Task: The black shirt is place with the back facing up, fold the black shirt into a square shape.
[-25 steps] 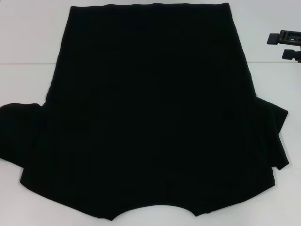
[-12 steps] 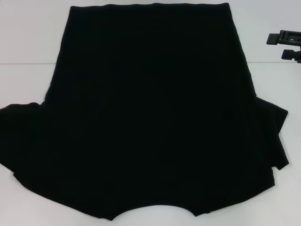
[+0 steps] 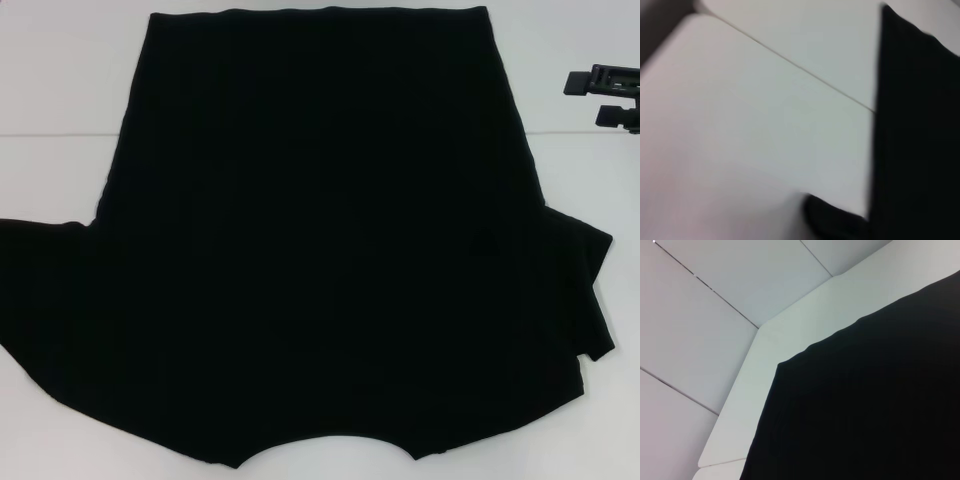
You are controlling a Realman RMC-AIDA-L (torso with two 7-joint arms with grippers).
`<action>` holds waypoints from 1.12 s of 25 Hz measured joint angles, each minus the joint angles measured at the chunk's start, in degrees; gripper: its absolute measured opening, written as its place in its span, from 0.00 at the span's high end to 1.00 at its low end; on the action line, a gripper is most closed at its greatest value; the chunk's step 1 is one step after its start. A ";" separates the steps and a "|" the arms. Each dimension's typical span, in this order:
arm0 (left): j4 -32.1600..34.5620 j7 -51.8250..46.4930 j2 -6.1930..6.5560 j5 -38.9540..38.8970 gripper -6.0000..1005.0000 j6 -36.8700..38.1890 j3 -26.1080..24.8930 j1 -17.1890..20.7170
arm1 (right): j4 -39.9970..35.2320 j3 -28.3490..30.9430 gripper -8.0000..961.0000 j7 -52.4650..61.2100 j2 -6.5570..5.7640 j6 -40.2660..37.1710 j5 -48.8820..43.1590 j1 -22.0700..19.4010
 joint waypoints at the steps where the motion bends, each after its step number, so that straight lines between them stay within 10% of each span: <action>1: 0.00 -0.04 0.09 0.05 0.98 1.18 0.26 -0.28 | 0.00 -0.02 0.02 0.00 0.00 0.02 -0.02 0.00; 9: -0.11 -0.63 -0.77 -0.17 0.98 9.98 3.20 -6.19 | -0.03 -0.32 0.02 -0.01 0.04 0.10 -0.08 0.01; 19: -2.65 -3.27 -5.49 -1.40 0.98 8.52 13.72 -11.44 | 0.07 -0.25 0.02 -0.56 0.03 0.50 -0.07 -0.15; 28: -6.16 -2.21 -1.42 -2.29 0.92 10.37 14.83 -10.03 | -0.10 -0.52 0.02 -2.54 -0.09 0.66 -0.05 -0.33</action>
